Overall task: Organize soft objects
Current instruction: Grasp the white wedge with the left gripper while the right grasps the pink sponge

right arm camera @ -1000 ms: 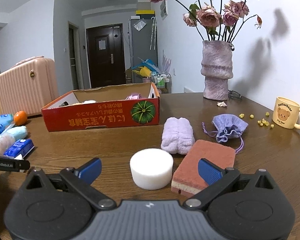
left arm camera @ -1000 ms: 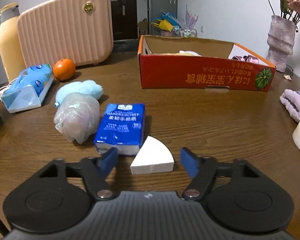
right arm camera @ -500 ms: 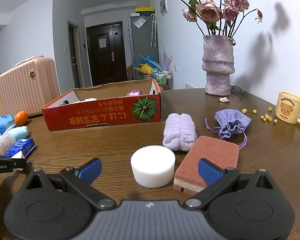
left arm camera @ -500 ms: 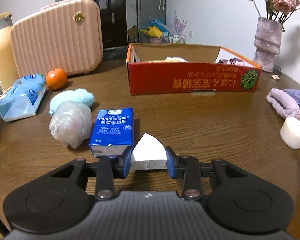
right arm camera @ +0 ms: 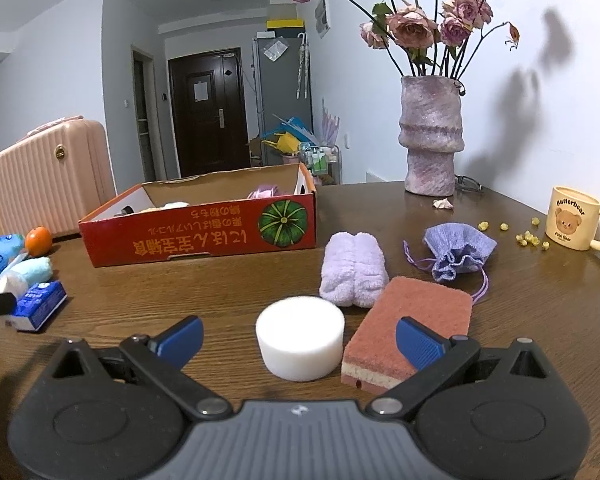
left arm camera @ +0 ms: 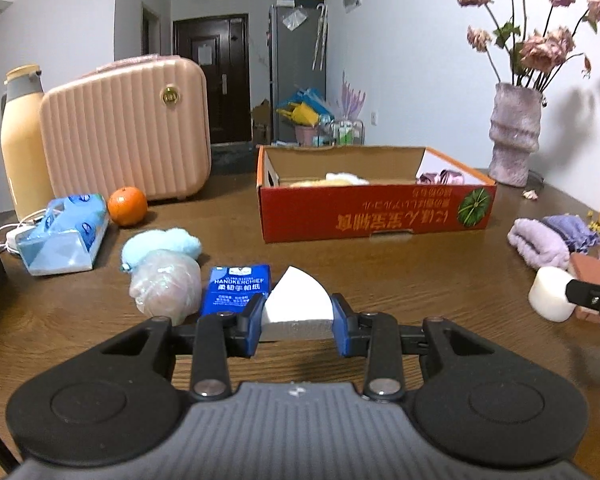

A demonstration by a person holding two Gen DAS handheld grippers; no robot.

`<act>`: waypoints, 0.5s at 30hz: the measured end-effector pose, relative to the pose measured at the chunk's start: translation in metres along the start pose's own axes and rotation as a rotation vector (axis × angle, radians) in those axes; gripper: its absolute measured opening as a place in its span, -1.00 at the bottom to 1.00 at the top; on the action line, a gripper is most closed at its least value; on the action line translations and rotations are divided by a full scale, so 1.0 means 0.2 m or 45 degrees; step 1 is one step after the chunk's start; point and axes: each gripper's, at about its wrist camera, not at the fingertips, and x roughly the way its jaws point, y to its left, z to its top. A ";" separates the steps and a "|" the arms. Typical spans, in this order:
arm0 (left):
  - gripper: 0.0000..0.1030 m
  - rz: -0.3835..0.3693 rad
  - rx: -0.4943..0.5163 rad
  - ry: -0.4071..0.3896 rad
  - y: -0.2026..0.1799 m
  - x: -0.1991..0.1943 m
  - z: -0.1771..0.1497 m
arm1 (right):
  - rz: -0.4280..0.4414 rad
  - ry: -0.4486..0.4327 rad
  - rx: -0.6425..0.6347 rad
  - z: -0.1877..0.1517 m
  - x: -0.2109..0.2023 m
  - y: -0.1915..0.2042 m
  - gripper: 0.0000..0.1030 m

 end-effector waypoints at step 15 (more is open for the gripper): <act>-0.31 -0.048 0.012 -0.089 0.01 -0.15 -0.02 | -0.199 0.023 0.068 0.02 0.04 -0.09 0.97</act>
